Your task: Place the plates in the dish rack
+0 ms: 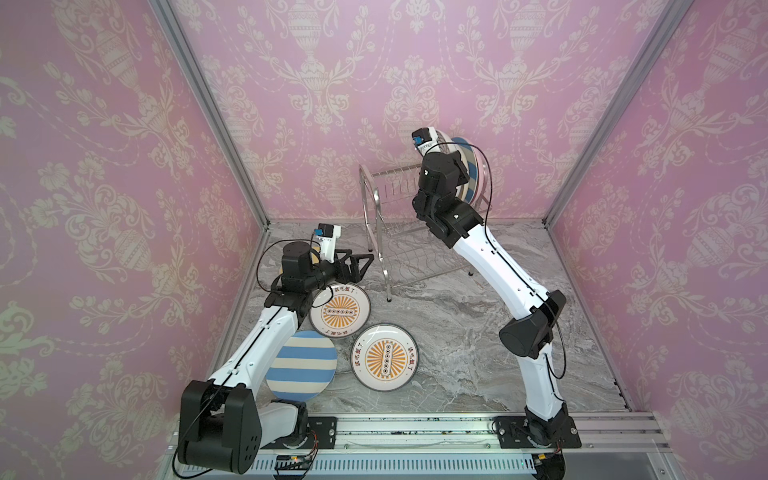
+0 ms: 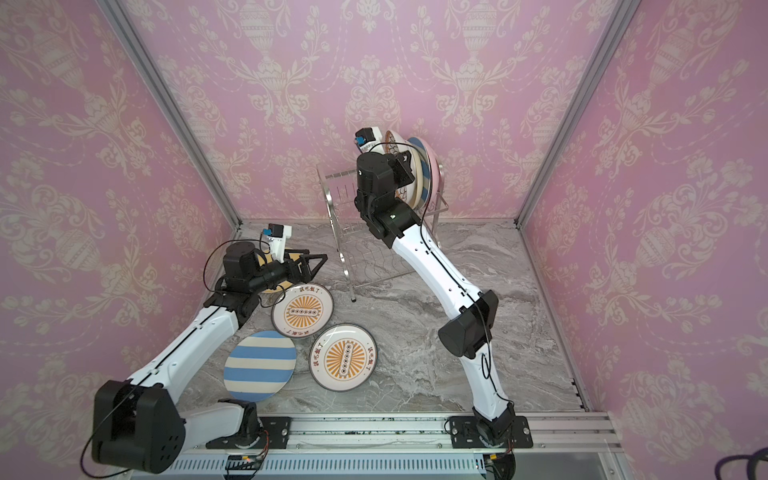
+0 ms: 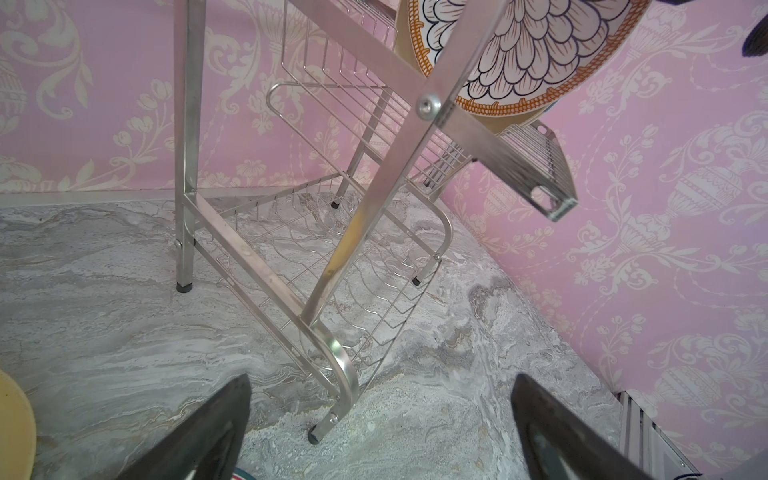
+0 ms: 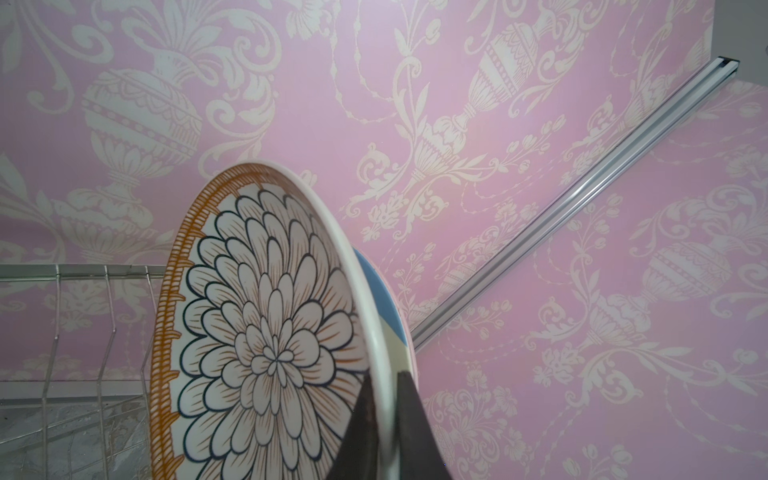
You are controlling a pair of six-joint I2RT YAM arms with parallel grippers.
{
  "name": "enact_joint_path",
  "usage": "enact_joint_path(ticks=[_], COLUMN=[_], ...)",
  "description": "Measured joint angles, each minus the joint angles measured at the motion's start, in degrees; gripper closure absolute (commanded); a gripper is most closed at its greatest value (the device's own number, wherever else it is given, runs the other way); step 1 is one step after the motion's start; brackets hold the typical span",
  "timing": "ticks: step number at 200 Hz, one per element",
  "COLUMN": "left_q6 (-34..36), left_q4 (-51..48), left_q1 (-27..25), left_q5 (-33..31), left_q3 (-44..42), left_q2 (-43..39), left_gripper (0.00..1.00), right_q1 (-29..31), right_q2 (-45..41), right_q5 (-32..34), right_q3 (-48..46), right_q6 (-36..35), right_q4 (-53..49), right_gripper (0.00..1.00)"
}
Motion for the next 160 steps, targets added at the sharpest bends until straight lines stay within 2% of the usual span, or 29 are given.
enact_joint_path(ticks=[70,125,160], left_q6=[0.0,0.0,0.0], left_q4=[0.0,0.02,-0.02], left_q1=[0.0,0.0,0.0], left_q5=[0.02,0.17,0.17], left_q3=[0.0,0.0,0.0], left_q2=[0.0,0.33,0.92], left_gripper=[0.01,0.01,0.01], right_q1=[0.0,0.44,0.94], right_q2=[0.02,1.09,2.1], right_q5=[-0.59,-0.59,-0.55], right_q3=[-0.09,1.09,1.7], right_q6=[3.93,3.41,0.7], right_q4=[-3.37,-3.06,-1.25], right_gripper=[1.0,1.0,1.0])
